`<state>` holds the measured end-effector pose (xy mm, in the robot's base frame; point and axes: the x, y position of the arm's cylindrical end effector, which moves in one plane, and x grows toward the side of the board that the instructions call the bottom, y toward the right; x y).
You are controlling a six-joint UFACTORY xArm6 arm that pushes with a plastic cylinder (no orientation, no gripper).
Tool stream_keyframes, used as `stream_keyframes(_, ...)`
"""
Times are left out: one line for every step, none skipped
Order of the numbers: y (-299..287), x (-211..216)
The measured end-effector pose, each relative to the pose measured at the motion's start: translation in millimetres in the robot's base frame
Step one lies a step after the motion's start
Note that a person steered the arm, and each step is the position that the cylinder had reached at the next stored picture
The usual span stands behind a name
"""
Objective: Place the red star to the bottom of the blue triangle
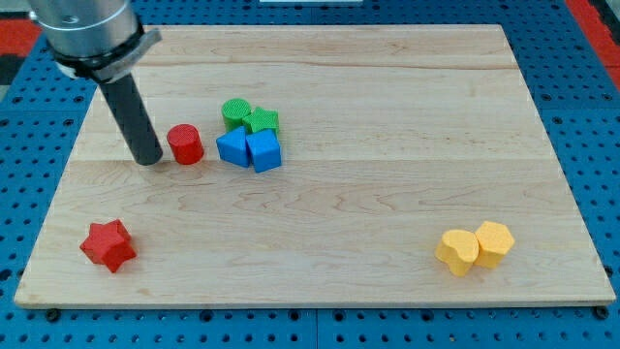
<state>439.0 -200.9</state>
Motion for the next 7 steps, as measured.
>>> stream_keyframes(5.3, -16.1)
stream_keyframes(35.8, -20.2)
stream_keyframes(53.2, -20.2)
stream_keyframes(34.9, -19.3)
stream_keyframes(36.0, 3.4)
stream_keyframes(51.4, 37.4)
stream_keyframes(68.8, 44.7)
